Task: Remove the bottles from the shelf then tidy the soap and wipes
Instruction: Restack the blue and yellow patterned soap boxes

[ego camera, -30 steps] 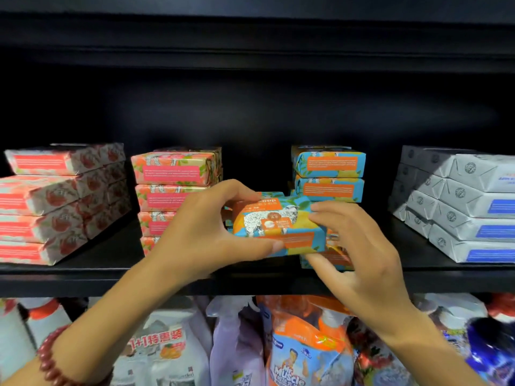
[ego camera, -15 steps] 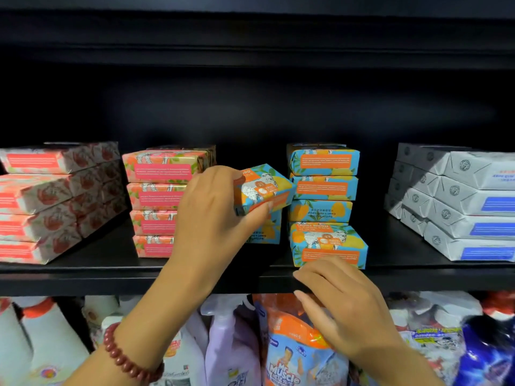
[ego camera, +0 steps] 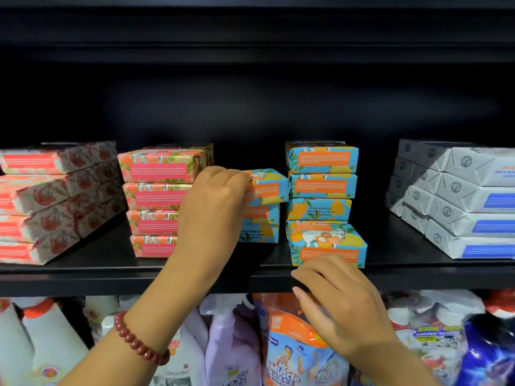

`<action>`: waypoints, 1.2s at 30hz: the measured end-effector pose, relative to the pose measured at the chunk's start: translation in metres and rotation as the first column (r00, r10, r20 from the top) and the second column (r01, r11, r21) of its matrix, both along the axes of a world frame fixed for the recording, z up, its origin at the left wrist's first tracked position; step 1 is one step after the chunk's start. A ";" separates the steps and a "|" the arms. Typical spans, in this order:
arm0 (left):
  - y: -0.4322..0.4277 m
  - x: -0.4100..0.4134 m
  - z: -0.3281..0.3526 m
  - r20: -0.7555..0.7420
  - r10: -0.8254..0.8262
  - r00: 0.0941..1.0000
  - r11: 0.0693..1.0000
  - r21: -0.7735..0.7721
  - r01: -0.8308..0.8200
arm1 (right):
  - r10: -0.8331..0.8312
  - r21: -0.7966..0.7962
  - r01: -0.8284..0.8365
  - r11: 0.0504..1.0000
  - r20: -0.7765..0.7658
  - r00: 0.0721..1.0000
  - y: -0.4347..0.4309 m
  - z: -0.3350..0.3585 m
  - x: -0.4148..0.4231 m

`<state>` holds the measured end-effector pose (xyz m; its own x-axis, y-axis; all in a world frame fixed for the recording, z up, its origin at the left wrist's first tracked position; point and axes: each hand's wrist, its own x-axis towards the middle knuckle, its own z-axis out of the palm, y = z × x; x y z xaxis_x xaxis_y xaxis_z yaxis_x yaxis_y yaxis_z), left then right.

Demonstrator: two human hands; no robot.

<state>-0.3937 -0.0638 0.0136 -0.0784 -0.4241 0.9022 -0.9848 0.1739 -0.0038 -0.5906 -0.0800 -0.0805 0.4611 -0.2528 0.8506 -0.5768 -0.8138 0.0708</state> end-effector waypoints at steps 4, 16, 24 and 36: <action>-0.004 0.001 -0.002 0.020 -0.003 1.000 1.000 0.007 0.003 | 0.002 0.022 -0.002 1.000 -0.013 1.000 0.001 -0.001 -0.001; 0.018 0.002 -0.061 -0.157 -0.229 0.961 0.959 0.134 0.250 | -0.082 0.147 0.055 0.988 0.182 0.980 -0.008 0.033 -0.033; 0.022 0.003 -0.065 -0.143 -0.135 0.980 0.928 0.329 0.176 | -0.087 0.410 0.068 0.910 0.028 0.996 -0.021 0.039 -0.047; 0.029 -0.008 -0.050 -0.670 -0.259 0.696 0.815 0.236 0.530 | 0.021 0.380 -0.044 0.924 0.065 0.998 0.000 0.059 -0.037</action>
<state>-0.4018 -0.0353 -0.0368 0.1584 -0.7933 0.5879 -0.5952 0.3984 0.6979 -0.6279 -0.0803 -0.0217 0.4266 -0.5492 0.7186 -0.5434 -0.7907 -0.2818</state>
